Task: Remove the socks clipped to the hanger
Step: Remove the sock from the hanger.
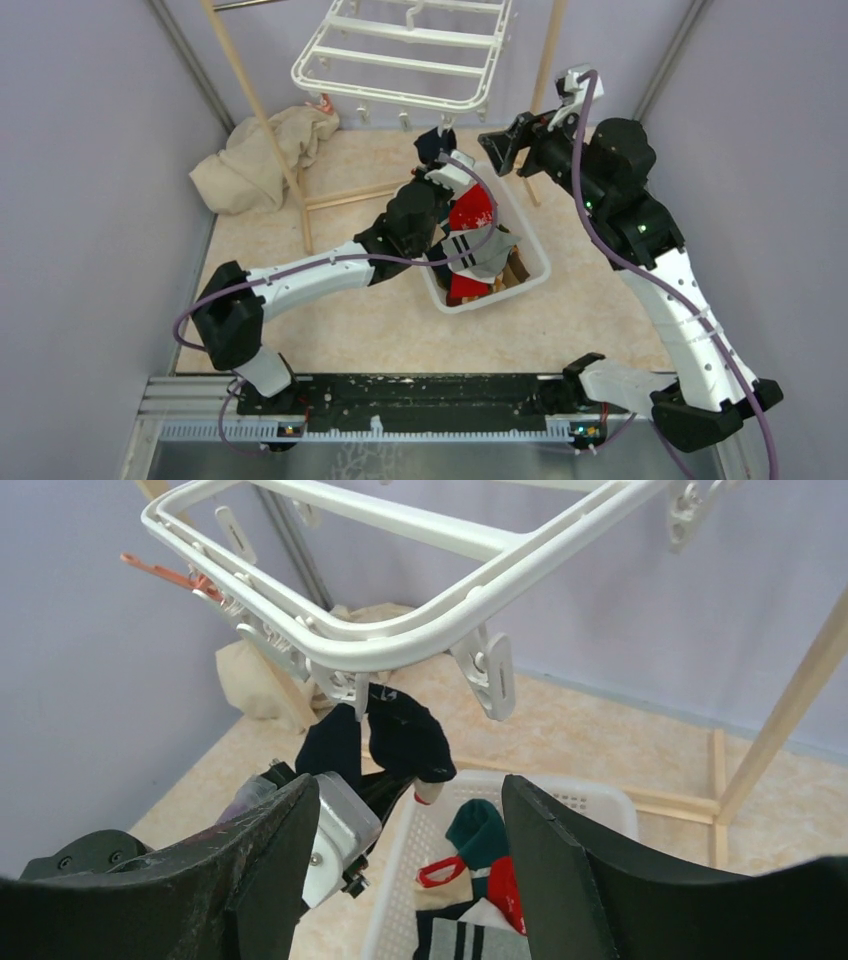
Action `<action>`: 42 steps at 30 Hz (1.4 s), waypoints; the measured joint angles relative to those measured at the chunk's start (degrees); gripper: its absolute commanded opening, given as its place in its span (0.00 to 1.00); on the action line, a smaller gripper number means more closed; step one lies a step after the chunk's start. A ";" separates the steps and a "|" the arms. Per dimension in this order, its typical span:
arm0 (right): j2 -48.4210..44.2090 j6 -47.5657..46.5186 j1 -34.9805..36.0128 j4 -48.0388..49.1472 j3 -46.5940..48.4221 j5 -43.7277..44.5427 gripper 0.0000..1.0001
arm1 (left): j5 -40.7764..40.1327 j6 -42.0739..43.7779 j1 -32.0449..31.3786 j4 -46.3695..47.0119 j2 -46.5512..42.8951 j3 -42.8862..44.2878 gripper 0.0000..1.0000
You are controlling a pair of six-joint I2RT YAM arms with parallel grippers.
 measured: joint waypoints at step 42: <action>-3.17 7.04 0.00 -0.66 -0.07 -6.91 0.71 | -1.70 1.29 -0.26 1.73 0.33 0.04 0.07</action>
